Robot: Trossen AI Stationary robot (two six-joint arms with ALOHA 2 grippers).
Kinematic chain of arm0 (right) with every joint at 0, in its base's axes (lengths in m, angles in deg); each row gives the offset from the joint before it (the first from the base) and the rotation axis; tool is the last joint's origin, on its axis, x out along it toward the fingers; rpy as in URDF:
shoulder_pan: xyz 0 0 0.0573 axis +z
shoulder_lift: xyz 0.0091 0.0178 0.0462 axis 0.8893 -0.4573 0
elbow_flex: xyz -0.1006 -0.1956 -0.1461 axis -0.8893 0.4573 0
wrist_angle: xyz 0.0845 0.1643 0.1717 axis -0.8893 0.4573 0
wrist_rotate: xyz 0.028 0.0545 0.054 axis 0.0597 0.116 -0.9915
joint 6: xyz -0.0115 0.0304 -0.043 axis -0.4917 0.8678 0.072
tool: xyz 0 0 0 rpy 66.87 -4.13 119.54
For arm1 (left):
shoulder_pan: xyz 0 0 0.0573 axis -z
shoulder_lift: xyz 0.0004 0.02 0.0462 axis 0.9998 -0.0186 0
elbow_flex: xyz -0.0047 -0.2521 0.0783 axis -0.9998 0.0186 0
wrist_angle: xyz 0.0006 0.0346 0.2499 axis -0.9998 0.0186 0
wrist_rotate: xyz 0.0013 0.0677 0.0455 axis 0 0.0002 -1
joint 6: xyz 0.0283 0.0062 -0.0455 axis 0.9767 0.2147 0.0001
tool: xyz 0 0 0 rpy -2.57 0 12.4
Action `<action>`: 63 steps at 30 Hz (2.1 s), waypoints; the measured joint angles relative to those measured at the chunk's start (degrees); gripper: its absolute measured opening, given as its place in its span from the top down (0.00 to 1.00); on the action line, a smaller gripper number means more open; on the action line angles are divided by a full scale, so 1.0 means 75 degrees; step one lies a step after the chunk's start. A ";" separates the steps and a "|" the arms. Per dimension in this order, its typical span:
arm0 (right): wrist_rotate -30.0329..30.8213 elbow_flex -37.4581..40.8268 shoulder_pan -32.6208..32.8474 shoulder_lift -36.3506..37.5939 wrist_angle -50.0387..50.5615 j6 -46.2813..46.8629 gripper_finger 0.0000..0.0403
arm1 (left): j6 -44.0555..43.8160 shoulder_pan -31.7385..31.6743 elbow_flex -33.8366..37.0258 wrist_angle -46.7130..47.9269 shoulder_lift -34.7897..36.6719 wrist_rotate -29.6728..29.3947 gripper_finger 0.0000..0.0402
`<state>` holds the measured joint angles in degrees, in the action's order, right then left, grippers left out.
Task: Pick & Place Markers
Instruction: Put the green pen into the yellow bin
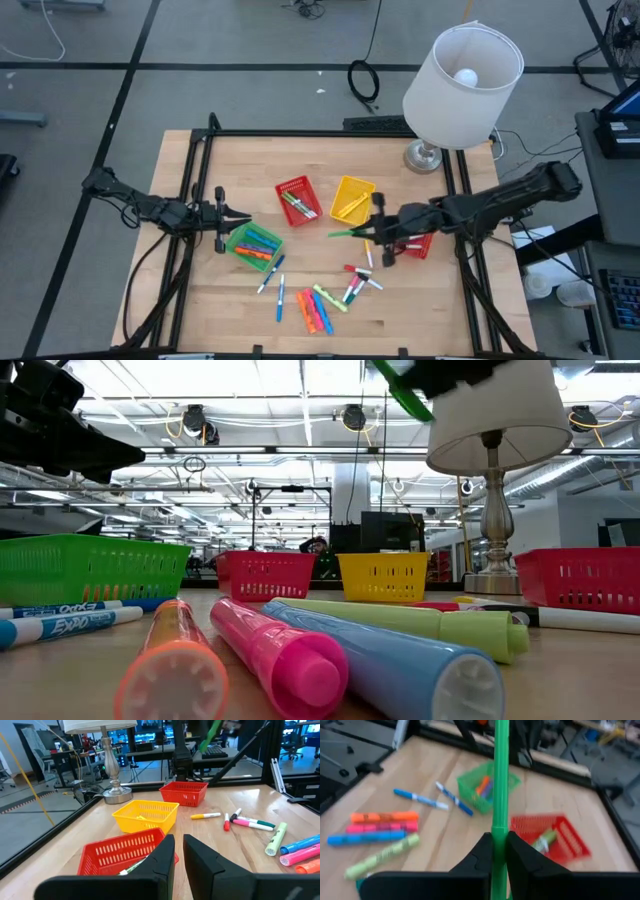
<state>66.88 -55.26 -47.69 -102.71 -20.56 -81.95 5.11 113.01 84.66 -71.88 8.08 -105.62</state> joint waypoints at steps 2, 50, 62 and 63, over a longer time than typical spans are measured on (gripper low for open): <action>0.0007 0.0512 -0.0096 0.0470 -0.0002 0.0233 0.95 | 0.0020 0.0000 0.0000 0.0000 -0.0012 0.0000 0.88; 0.1807 0.0935 -0.0836 0.1161 0.2011 0.0565 0.95 | -0.0034 0.0000 0.0000 0.0000 -0.0035 -0.0403 0.88; 0.2423 -0.2959 -0.2385 -0.2599 0.6177 -0.2695 0.95 | -0.0035 0.0000 0.0000 -0.0003 -0.0035 -0.0352 0.88; 0.2415 -0.3062 -0.2447 -0.2742 0.6245 -0.3019 0.95 | -0.0035 0.0000 0.0000 -0.0003 -0.0035 -0.0345 0.88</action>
<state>85.00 -78.23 -66.04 -123.27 26.28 -104.60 4.84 113.01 84.66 -71.91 7.82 -108.21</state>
